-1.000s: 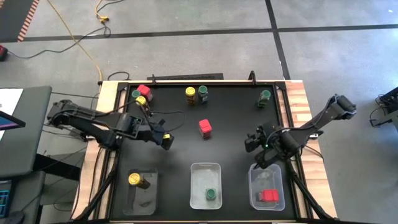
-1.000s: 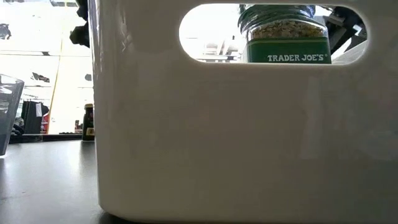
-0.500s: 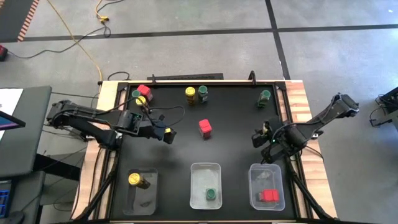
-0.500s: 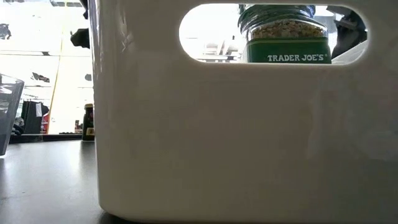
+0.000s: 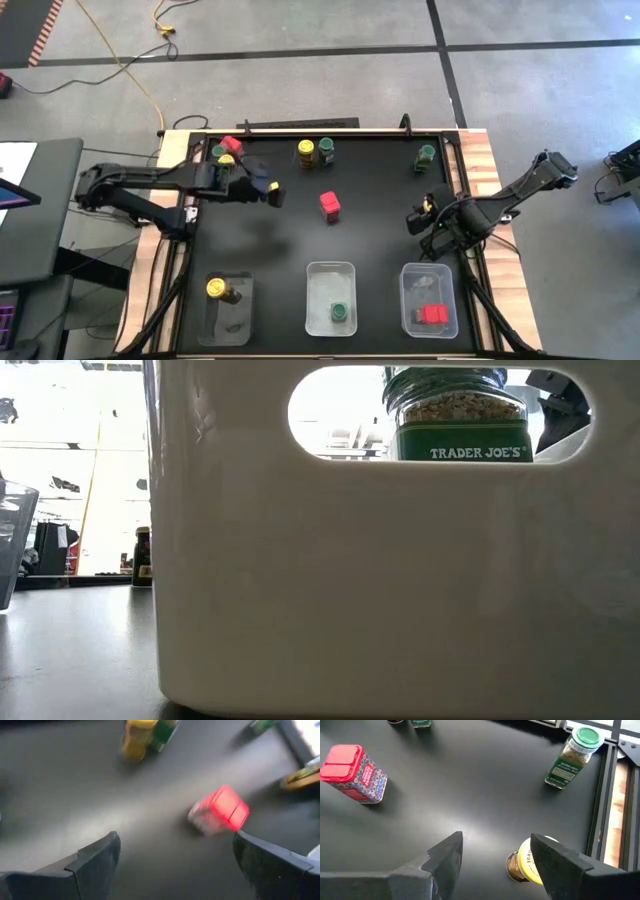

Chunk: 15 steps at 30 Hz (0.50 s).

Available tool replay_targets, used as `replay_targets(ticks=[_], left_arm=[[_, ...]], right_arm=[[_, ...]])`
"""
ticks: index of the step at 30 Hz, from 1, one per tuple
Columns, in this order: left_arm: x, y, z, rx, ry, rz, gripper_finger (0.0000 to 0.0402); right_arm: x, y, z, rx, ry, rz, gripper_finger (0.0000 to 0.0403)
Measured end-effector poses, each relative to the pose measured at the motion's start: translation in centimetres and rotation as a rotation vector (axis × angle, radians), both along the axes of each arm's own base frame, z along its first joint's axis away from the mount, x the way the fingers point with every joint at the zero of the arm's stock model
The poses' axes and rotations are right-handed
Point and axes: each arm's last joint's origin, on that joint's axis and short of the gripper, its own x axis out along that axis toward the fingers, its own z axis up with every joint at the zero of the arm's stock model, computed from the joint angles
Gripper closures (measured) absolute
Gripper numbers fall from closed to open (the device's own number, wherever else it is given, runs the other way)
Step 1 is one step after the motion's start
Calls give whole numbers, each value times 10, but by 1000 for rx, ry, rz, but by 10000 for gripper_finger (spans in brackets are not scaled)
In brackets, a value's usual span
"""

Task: Sort spices by type
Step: Put the top center yellow seasoning bottle into the black bin

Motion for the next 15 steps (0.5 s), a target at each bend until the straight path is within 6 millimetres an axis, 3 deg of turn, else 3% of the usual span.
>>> replay_targets(ticks=[6, 15], left_arm=[[17, 47, 15, 103, -153, -113, 35], [53, 127, 33, 210, 131, -281, 35]], right_arm=[[1, -2, 0, 2, -3, -19, 143], [4, -11, -1, 41, 9, -87, 143]])
